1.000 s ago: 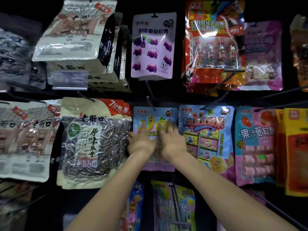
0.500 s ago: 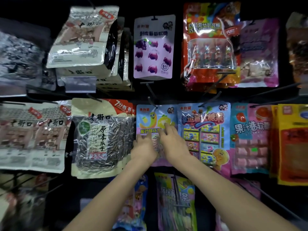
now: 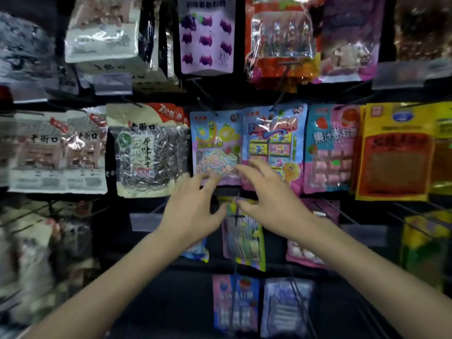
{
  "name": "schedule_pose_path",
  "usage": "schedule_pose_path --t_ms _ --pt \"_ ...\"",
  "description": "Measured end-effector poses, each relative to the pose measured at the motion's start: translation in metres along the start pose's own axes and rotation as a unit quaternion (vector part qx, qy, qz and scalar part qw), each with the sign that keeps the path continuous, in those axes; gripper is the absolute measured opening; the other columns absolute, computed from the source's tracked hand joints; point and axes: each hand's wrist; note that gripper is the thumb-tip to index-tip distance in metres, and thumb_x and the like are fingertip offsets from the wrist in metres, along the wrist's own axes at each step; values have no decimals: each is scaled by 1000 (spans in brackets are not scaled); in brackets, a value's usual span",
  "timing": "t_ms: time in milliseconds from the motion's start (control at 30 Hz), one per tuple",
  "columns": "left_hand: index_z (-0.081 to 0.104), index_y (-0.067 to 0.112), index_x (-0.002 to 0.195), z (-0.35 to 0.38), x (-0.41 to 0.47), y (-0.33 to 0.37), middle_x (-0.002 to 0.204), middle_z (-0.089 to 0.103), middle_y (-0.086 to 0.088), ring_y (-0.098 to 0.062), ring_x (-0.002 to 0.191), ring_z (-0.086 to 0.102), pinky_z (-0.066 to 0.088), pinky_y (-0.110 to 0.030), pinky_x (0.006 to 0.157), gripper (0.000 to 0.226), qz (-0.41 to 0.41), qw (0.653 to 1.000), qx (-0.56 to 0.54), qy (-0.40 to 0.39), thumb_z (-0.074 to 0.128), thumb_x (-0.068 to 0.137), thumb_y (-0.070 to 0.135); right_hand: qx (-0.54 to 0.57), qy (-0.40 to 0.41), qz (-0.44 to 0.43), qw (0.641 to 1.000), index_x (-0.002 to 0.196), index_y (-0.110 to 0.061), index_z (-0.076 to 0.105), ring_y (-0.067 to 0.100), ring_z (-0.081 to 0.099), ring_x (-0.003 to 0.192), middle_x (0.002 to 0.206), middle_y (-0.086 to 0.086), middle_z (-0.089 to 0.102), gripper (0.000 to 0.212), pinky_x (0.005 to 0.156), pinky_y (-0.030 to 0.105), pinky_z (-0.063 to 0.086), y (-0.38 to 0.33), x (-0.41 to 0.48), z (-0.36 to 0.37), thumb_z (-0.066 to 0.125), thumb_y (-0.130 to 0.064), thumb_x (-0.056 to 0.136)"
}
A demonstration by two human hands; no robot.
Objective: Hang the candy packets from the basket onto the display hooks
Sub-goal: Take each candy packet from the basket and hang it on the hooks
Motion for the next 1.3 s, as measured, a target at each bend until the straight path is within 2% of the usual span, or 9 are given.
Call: schedule_pose_path --t_ms 233,433,533,733,833,967,1067,1200,1300 --pt "51 26 149 9 -118 51 145 53 -3 -27 126 58 53 -47 99 67 64 997 -53 -1 50 93 62 30 -34 -3 999 158 -43 34 6 25 154 165 -17 25 76 122 32 32 5 -153 -19 72 -51 93" --pt "58 23 144 64 -226 104 139 58 -1 -21 124 57 44 -33 101 57 101 984 -117 -86 59 94 51 75 -71 53 993 150 -34 50 2 43 141 149 -17 45 59 113 18 36 34 -270 2 72 -39 95" --pt "59 22 142 95 -265 127 135 60 1 -16 119 54 51 -36 96 53 118 978 -126 -119 54 97 49 85 -96 101 987 146 -33 55 -3 46 133 140 -20 48 52 110 11 34 55 -321 22 71 -37 96" --pt "56 22 142 171 -316 146 132 61 -1 -26 108 64 57 -43 86 54 98 960 -133 -227 48 99 53 80 -179 215 957 143 -32 56 2 51 125 135 -17 54 52 101 18 40 103 -403 79 74 -39 94" --pt "53 23 145 204 -339 148 130 59 1 -26 106 64 56 -44 86 52 89 956 -132 -248 58 100 50 98 -218 273 932 138 -31 60 11 59 120 131 -11 59 51 100 33 52 117 -436 104 78 -34 91" --pt "53 24 146 234 -359 148 134 60 2 -26 109 65 57 -42 86 58 56 946 -140 -288 57 97 55 112 -226 347 903 133 -29 64 10 63 110 120 -10 62 50 91 33 55 123 -463 127 82 -28 87" --pt "45 25 153 251 -376 158 143 54 0 -28 119 62 56 -44 89 71 -2 929 -132 -345 51 95 65 81 -299 389 868 141 -29 58 19 68 108 125 -2 62 57 88 31 50 121 -472 139 78 -35 88" --pt "16 30 164 263 -396 178 149 42 -3 -30 129 56 52 -43 92 92 -86 886 -113 -441 46 91 79 58 -326 427 841 130 -24 60 26 68 107 117 4 65 51 88 39 54 112 -480 147 77 -43 86" --pt "6 26 166 268 -402 179 155 41 -7 -31 138 48 47 -46 107 99 -131 853 -143 -485 49 92 77 77 -324 454 826 118 -22 64 22 70 98 101 -1 72 44 83 38 56 109 -484 154 76 -46 82"
Point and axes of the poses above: each hand's wrist, its own x-axis towards the middle knuckle, its own z-axis out of the palm, y = z × x
